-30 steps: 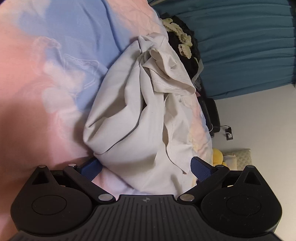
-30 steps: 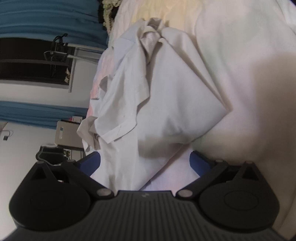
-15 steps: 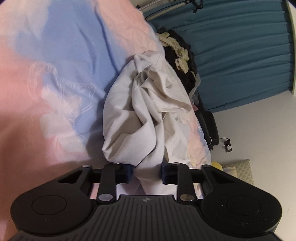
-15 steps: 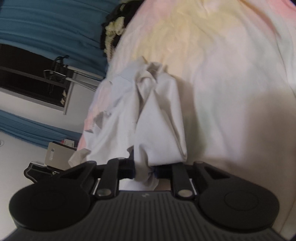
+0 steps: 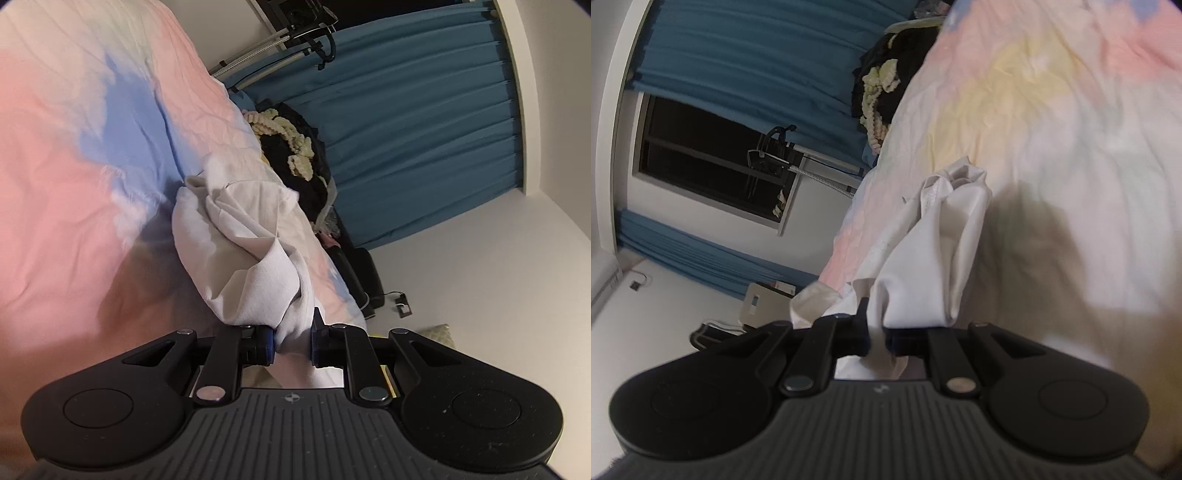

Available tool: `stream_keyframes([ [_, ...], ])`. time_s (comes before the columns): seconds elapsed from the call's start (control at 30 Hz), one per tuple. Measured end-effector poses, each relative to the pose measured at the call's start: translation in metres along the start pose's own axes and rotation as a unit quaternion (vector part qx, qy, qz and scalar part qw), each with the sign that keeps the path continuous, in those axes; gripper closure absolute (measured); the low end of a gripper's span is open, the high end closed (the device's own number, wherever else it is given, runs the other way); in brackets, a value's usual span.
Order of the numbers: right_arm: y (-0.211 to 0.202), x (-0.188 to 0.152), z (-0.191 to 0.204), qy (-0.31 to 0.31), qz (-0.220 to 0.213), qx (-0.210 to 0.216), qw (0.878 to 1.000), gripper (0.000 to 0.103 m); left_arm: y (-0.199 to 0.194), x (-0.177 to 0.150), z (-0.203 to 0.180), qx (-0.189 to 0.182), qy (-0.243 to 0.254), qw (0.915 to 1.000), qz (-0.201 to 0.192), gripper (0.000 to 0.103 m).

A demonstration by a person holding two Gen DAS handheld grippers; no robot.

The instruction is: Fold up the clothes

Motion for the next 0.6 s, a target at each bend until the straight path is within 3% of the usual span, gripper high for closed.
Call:
stream_keyframes([
  [0.1, -0.027, -0.014, 0.006, 0.011, -0.007, 0.007, 1.0, 0.092, -0.019, -0.009, -0.002, -0.013, -0.006, 0.9999, 0.009, 0.084],
  [0.23, -0.037, -0.017, 0.008, 0.033, -0.012, 0.011, 0.999, 0.092, -0.013, -0.003, -0.008, -0.011, -0.006, 0.9998, 0.012, 0.084],
  [0.47, 0.006, 0.018, 0.001, 0.093, -0.016, -0.006, 0.996, 0.091, 0.039, 0.035, -0.019, -0.004, -0.043, 0.999, 0.012, 0.084],
  [0.6, 0.045, 0.046, 0.0, 0.103, -0.01, -0.021, 0.994, 0.09, 0.085, 0.062, -0.026, 0.017, -0.027, 0.9995, 0.007, 0.083],
])
Point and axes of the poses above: each gripper's, at about its wrist camera, not at the fingertips, and y roughly the way its jaws point, z to its left, x to its top, the point moved 6 cm from there along y, roughly the way its jaws point, and after that the axes turned 9 degrees about x, right-handed, at the moved point
